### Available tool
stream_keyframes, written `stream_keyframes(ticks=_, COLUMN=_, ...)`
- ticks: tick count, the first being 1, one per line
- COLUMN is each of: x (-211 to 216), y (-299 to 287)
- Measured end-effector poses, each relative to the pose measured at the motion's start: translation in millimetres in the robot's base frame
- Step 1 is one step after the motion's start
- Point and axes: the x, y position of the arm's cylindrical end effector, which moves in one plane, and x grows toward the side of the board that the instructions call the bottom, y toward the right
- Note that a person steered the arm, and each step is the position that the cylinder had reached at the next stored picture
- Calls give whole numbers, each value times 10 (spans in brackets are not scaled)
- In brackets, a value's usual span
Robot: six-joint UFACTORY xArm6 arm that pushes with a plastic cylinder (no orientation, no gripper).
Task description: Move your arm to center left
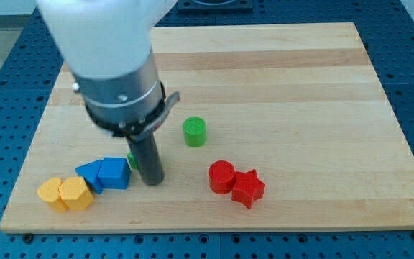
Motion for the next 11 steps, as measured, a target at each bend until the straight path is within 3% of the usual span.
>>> stream_keyframes(ticks=5, x=-1379, y=69)
stream_keyframes(ticks=6, x=-1628, y=-333)
stream_keyframes(ticks=8, x=-1276, y=-1757)
stream_keyframes(ticks=9, x=-1028, y=-2069)
stream_keyframes(ticks=11, x=-394, y=-2077)
